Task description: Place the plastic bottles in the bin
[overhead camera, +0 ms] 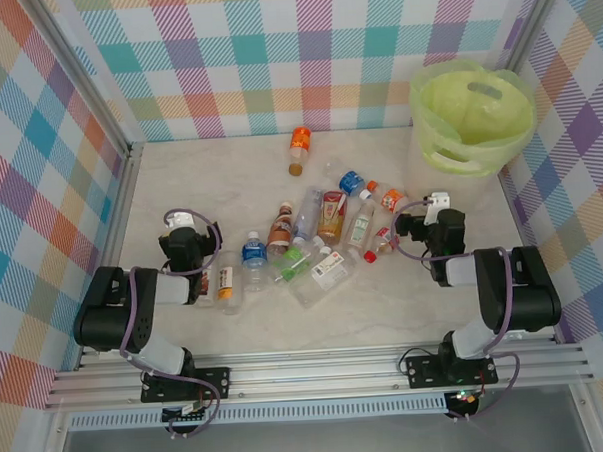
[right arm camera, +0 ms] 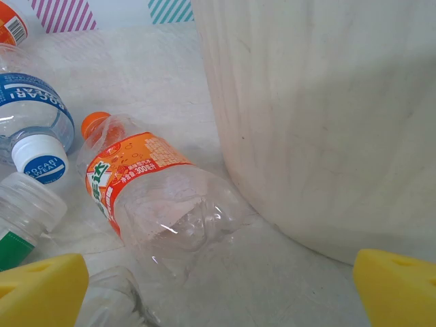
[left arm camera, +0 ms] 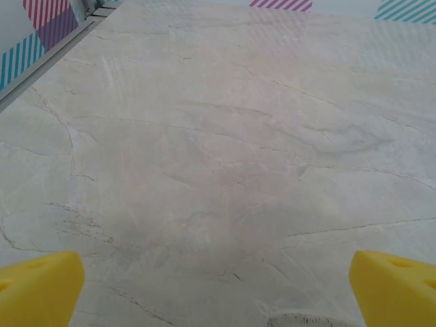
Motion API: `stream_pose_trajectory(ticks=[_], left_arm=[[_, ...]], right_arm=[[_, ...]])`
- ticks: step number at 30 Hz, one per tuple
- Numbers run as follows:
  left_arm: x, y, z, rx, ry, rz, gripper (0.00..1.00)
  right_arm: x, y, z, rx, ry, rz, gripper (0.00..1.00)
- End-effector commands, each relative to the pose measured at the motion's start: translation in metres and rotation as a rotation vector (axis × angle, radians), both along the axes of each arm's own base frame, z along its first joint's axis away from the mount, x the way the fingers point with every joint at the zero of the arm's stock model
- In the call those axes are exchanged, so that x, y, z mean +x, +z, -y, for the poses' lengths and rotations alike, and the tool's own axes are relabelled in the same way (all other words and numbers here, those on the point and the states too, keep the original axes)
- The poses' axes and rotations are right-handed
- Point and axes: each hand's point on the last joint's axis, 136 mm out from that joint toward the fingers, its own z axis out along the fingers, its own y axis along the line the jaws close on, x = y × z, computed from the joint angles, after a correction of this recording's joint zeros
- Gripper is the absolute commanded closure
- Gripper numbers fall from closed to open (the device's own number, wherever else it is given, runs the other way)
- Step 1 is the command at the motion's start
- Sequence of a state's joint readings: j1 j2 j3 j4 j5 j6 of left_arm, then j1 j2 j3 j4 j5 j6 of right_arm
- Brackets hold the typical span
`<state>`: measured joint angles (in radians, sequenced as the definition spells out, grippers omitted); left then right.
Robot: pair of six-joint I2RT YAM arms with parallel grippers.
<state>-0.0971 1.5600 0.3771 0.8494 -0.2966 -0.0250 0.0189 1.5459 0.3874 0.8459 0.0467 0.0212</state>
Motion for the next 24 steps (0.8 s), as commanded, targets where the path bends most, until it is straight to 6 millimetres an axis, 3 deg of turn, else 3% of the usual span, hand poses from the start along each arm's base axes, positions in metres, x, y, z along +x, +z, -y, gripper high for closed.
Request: stream_pose_trajectory(ticks=[1,24], left_arm=[[0.0058,0.007,0.0046,0.01,-0.024,0.022,0.0],[0.0049,0.0097,0.0048,0.007,-0.027,0.026,0.0]], right_arm=[[0.0051,0.0103,-0.0012,0.002,0.014,0.029,0.0],[0.0024,0.0126,0.0002,0.002,0.006,0.05,0.0]])
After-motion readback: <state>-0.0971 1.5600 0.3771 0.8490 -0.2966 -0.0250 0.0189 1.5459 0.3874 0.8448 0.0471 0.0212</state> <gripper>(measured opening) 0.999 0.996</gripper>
